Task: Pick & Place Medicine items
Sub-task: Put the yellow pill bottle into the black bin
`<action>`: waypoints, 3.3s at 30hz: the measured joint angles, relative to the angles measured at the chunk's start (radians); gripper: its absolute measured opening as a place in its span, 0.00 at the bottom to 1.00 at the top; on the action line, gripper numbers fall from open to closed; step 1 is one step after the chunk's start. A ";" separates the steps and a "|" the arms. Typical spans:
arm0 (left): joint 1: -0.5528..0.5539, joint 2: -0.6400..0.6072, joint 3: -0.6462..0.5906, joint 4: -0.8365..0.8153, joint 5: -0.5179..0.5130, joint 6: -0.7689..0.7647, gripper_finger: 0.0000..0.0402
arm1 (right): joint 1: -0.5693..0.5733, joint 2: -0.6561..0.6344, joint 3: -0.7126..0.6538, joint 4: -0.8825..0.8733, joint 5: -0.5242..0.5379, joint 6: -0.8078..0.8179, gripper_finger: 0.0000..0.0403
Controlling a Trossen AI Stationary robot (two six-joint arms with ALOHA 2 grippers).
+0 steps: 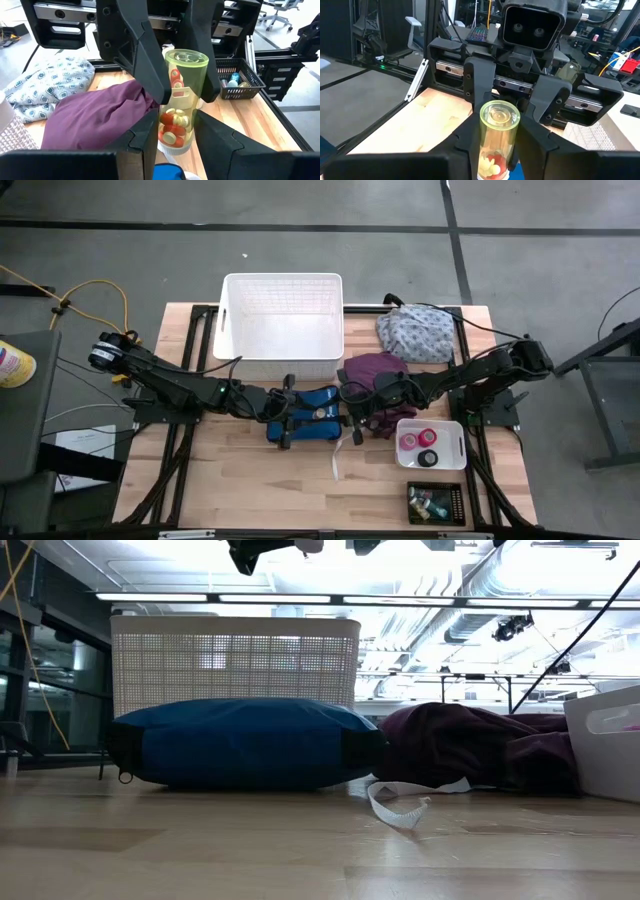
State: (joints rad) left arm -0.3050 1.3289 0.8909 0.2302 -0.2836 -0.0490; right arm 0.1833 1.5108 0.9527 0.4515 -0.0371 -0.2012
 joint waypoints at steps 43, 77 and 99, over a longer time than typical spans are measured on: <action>0.000 0.000 0.000 0.001 0.000 0.049 0.50 | 0.112 -0.185 0.000 -0.701 -0.116 0.711 0.22; 0.000 0.000 0.000 -0.002 0.000 0.023 0.50 | 0.749 0.000 0.000 -0.988 -0.006 1.773 0.22; 0.000 0.000 0.000 -0.002 0.000 0.023 0.50 | 0.779 0.103 0.000 -1.100 -0.176 1.830 0.24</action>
State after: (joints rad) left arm -0.3052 1.3289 0.8906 0.2283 -0.2840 -0.0261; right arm 0.9623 1.6135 0.9527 -0.6487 -0.2127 1.6285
